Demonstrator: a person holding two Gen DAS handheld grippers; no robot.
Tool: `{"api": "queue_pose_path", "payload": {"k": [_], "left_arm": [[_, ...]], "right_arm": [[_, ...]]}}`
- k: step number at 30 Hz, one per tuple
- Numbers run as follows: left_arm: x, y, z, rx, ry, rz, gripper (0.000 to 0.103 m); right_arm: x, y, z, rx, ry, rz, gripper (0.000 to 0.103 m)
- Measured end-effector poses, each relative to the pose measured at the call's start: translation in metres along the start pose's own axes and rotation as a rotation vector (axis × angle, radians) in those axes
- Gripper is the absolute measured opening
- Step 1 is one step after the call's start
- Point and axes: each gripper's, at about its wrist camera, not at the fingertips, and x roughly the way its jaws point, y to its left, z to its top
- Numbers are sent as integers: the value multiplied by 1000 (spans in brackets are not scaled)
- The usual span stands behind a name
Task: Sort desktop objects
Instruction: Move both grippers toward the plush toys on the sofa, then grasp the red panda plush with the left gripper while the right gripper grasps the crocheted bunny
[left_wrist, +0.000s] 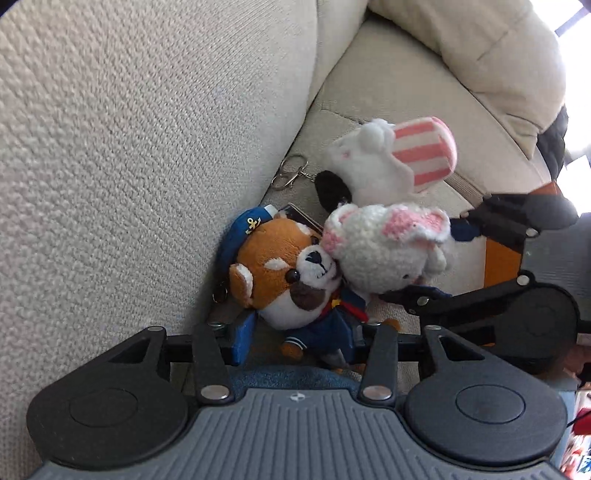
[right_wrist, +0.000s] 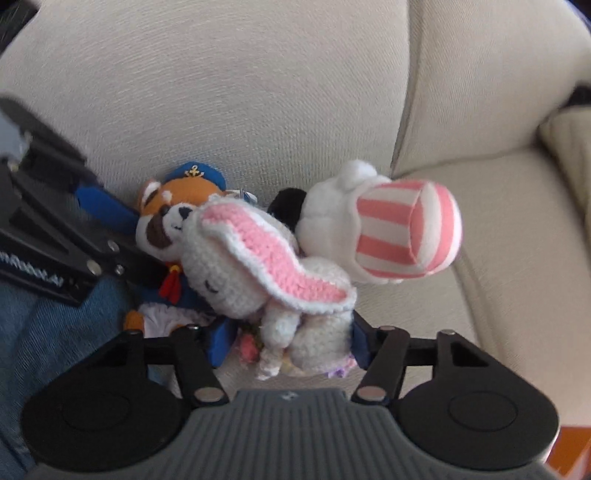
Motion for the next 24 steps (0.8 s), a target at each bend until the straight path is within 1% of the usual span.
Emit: {"api": "queue_pose_path", "payload": {"k": [1, 3, 4, 6, 8, 12, 14, 16, 20, 21, 24], "left_arm": [[1, 1, 1, -10, 4, -6, 55], [3, 1, 4, -21, 5, -18, 56], [3, 0, 5, -23, 2, -24, 57], [5, -1, 8, -38, 0, -38, 57], [8, -2, 9, -58, 2, -52, 58], [18, -2, 12, -134, 6, -98, 60], [22, -5, 13, -166, 7, -99, 61], [23, -11, 17, -180, 6, -86, 61], [31, -21, 23, -192, -1, -51, 63], [32, -22, 24, -202, -2, -49, 63], [37, -24, 28, -229, -2, -38, 63]], "right_arm": [[-2, -4, 0, 28, -1, 12, 57], [-10, -17, 0, 111, 1, 46, 53], [-15, -25, -1, 164, 9, 55, 53], [-24, -41, -7, 251, 20, 42, 53], [-32, -56, -14, 310, 35, 22, 52], [-32, -76, -25, 378, 86, -34, 53], [-26, -80, -27, 402, 103, -28, 53], [-25, -79, -27, 397, 97, -35, 55], [-30, -67, -26, 314, 85, -71, 58], [-33, -65, -27, 283, 79, -81, 58], [-44, -56, -28, 165, 49, -121, 64]]}}
